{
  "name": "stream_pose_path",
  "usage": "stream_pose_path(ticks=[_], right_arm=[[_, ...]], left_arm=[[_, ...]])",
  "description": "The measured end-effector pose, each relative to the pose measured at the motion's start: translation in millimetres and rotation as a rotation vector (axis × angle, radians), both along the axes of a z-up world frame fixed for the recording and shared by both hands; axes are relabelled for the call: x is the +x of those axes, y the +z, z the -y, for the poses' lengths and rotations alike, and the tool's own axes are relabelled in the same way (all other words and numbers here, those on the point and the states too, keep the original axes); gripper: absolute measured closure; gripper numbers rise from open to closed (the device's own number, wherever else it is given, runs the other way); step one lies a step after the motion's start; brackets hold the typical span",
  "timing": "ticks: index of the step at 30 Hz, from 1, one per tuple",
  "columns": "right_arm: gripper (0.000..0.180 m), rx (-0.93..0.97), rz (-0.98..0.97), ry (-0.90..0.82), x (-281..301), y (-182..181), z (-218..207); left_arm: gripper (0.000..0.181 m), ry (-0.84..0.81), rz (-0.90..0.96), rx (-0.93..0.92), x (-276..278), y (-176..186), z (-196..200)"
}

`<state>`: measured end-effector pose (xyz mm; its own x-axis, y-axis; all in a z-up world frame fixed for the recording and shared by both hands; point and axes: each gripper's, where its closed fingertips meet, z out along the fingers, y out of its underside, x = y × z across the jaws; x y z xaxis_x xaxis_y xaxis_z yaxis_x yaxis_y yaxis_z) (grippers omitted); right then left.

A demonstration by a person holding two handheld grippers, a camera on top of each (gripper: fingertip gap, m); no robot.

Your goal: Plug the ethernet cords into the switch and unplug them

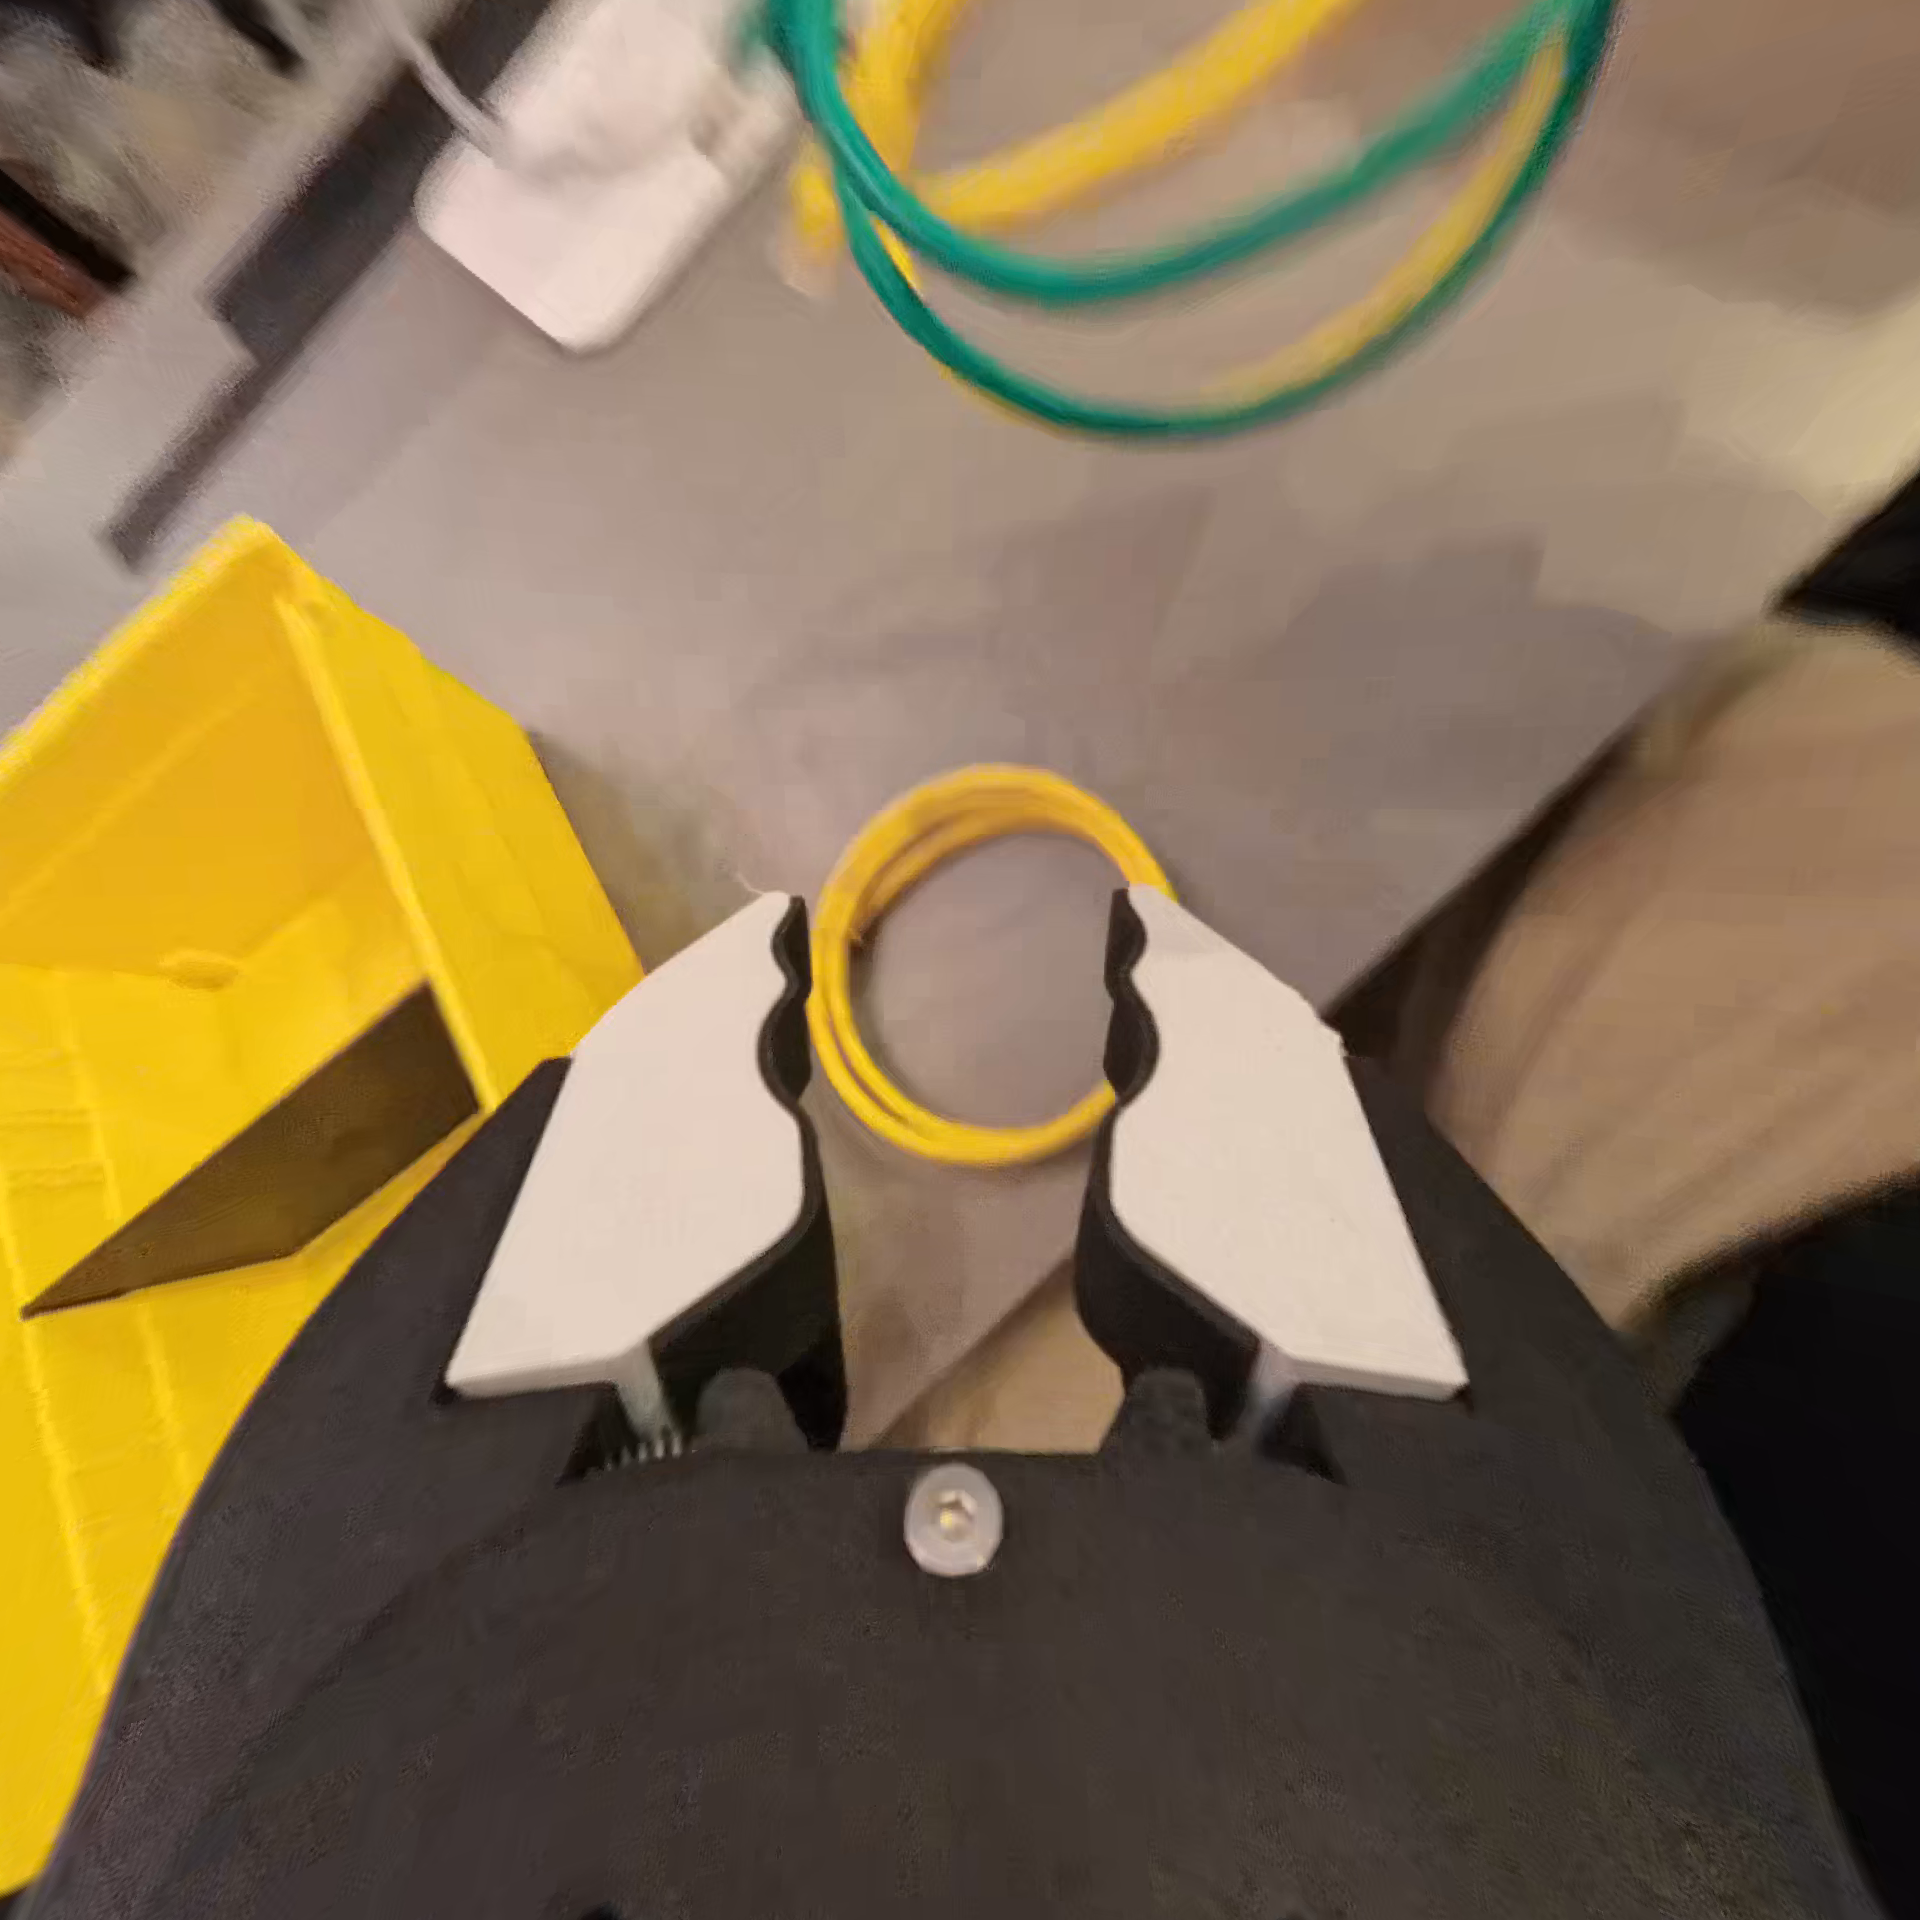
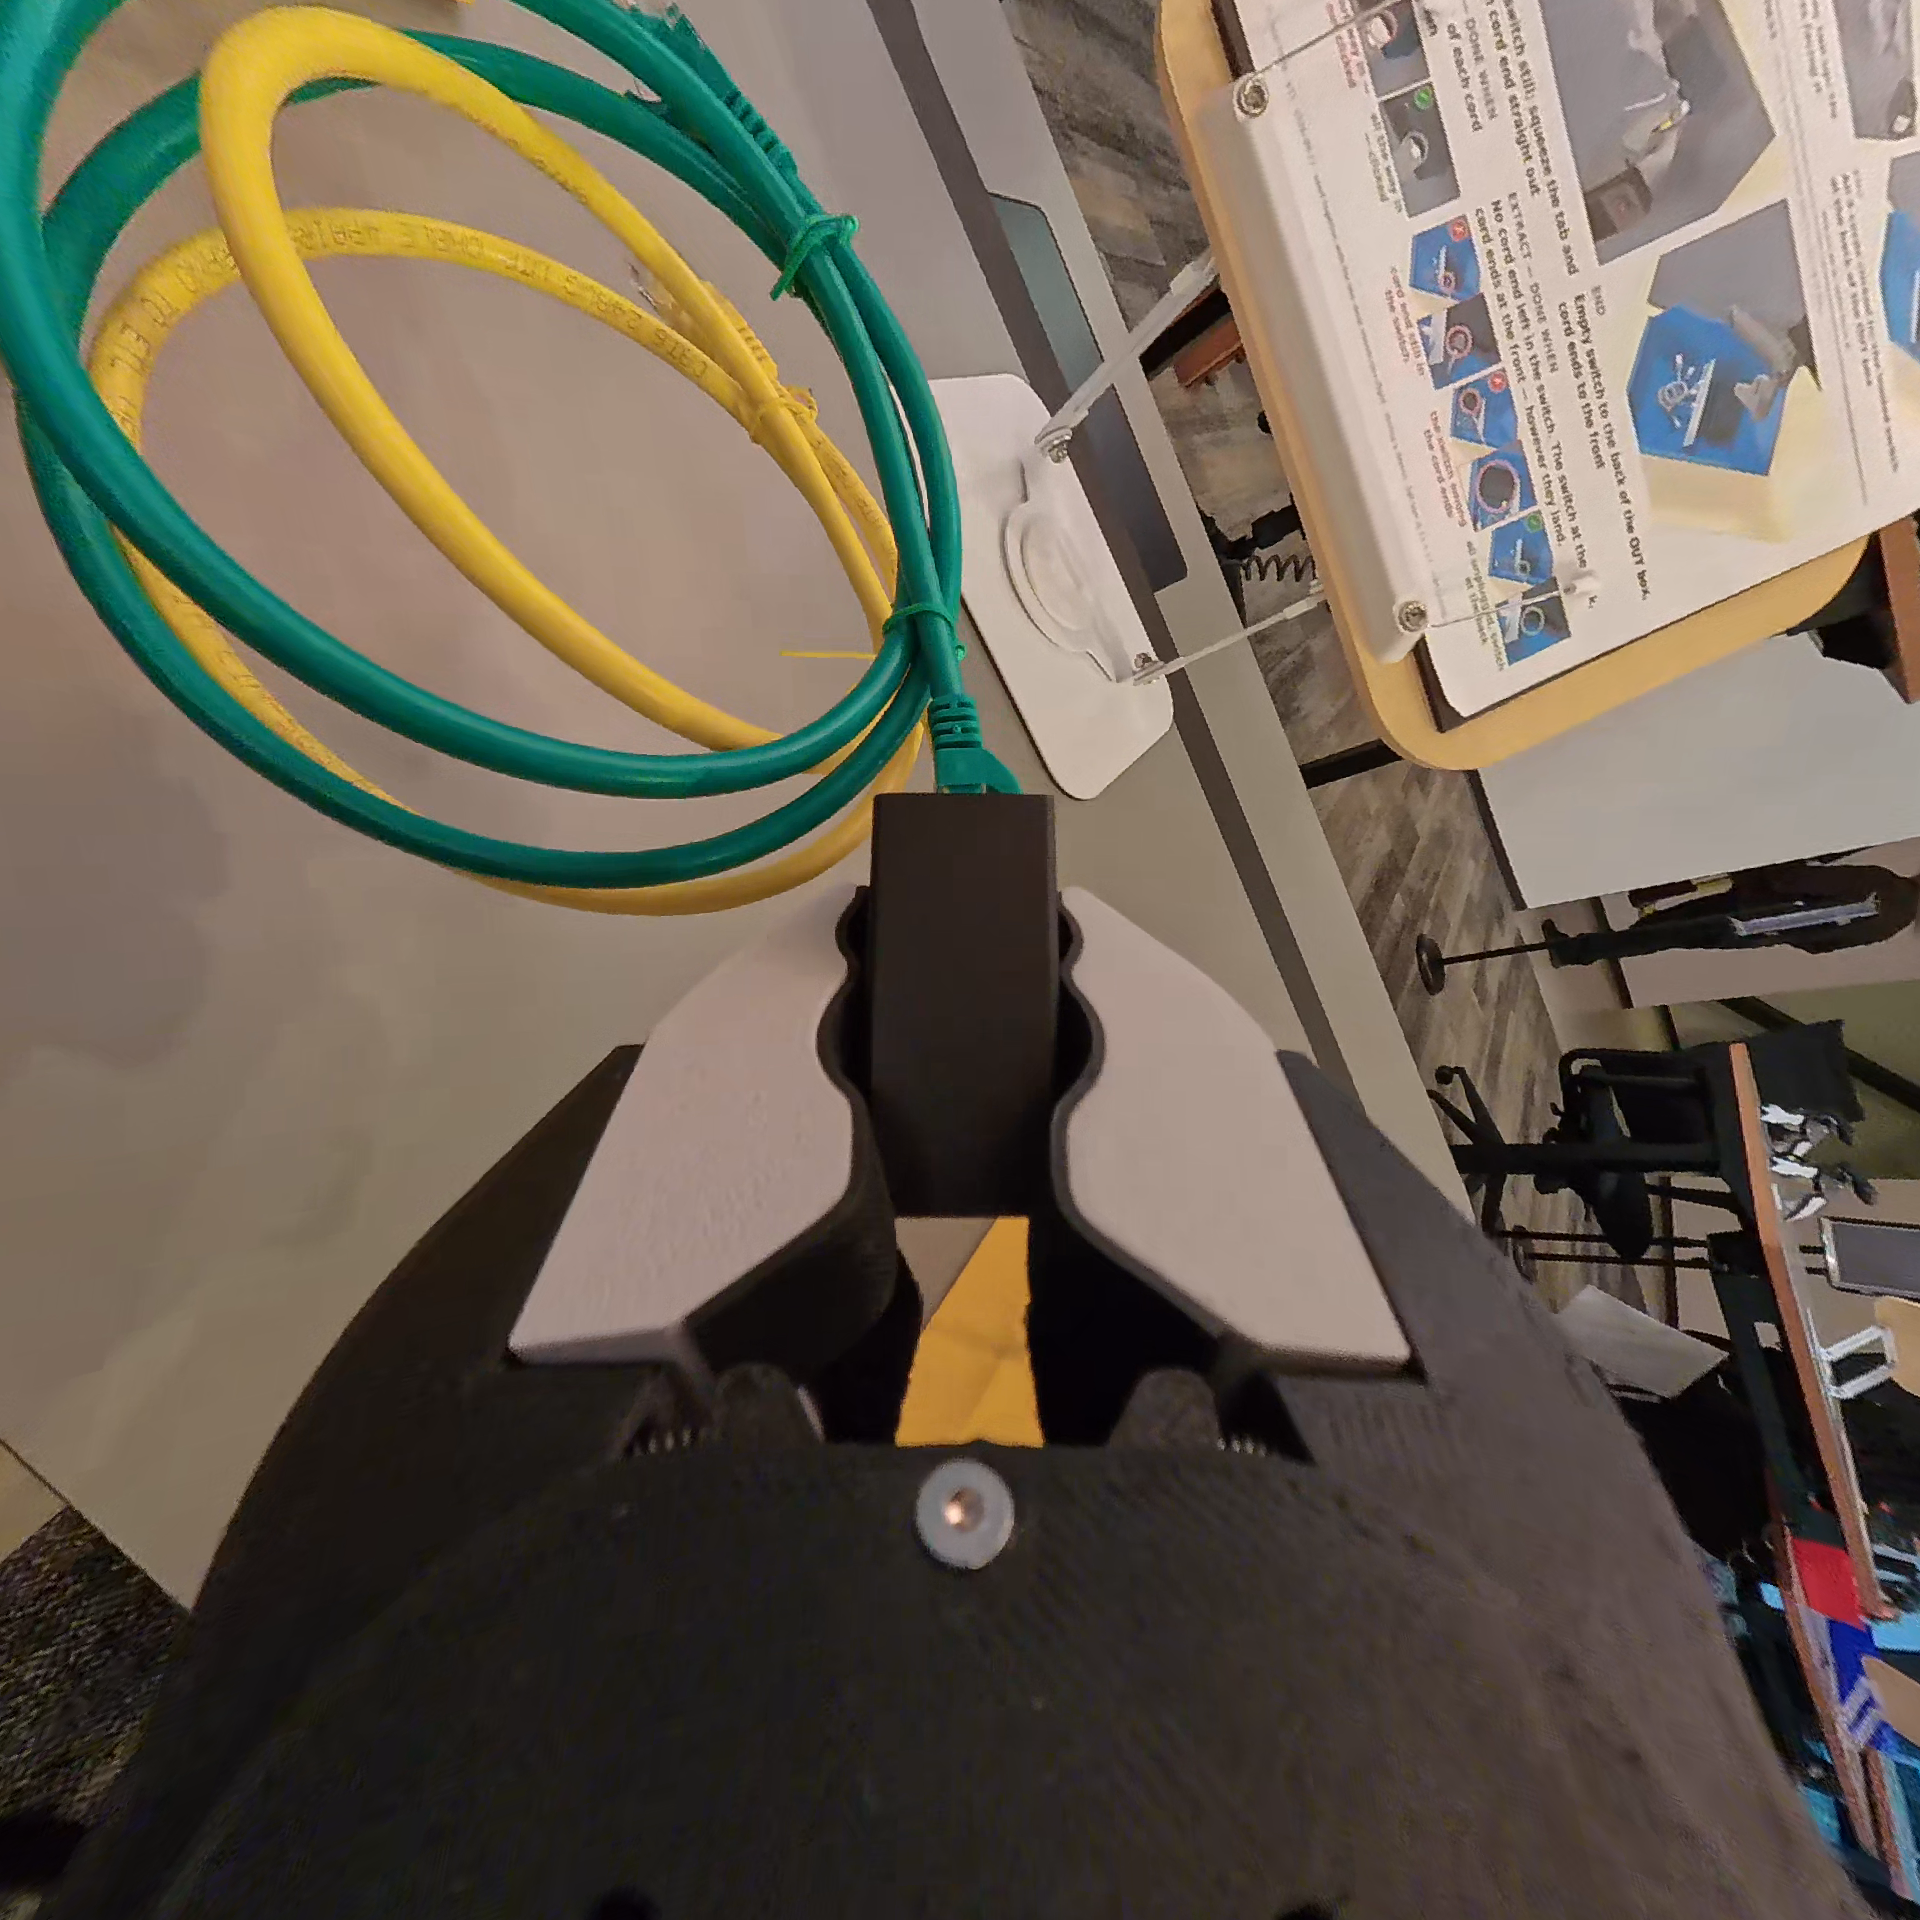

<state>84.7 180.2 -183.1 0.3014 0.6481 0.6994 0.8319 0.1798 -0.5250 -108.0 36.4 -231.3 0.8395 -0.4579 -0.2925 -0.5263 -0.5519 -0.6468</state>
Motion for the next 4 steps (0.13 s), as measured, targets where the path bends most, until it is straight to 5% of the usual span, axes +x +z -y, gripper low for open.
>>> stream_pose_path(ticks=[1, 4], right_arm=[[0.15, -0.005, -0.004, 0.005, -1, 0, 1], [0.15, -0.011, -0.002, 0.017, -3, -1, 4]], left_arm=[[0.131, -0.071, -0.032, -0.076, 4, -14, 11], [0.135, -0.232, -0.131, -0.258, 14, -59, 37]])
